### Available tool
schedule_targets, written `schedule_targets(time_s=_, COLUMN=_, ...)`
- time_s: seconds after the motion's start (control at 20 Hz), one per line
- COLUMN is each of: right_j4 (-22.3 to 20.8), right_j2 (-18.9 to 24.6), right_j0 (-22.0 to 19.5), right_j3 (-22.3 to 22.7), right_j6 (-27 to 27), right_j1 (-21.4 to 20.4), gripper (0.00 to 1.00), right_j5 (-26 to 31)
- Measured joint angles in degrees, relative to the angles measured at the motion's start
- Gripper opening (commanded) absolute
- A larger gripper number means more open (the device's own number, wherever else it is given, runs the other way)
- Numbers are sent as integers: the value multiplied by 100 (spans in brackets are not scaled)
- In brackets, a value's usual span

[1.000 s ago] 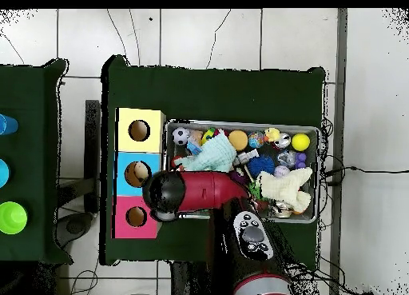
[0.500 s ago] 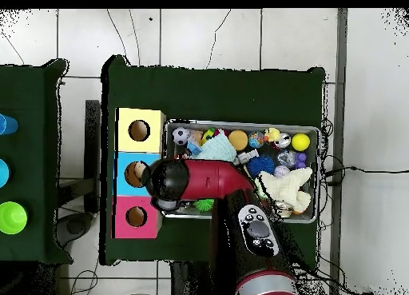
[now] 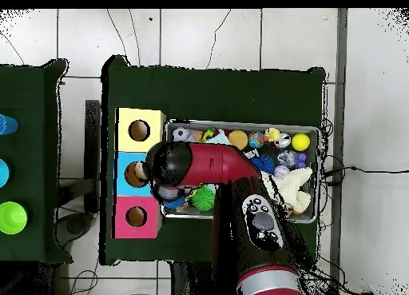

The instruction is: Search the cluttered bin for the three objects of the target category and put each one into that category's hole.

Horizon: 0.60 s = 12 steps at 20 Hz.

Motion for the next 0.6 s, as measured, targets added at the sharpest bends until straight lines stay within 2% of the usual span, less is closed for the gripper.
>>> schedule_targets(time_s=0.3, right_j4=64, right_j2=0, right_j0=-1, right_j3=-571, right_j6=0, right_j1=35, gripper=0, right_j5=818)
schedule_targets(time_s=0.6, right_j4=145, right_j2=-1, right_j0=30, right_j3=-952, right_j6=0, right_j1=80, gripper=0, right_j5=987)
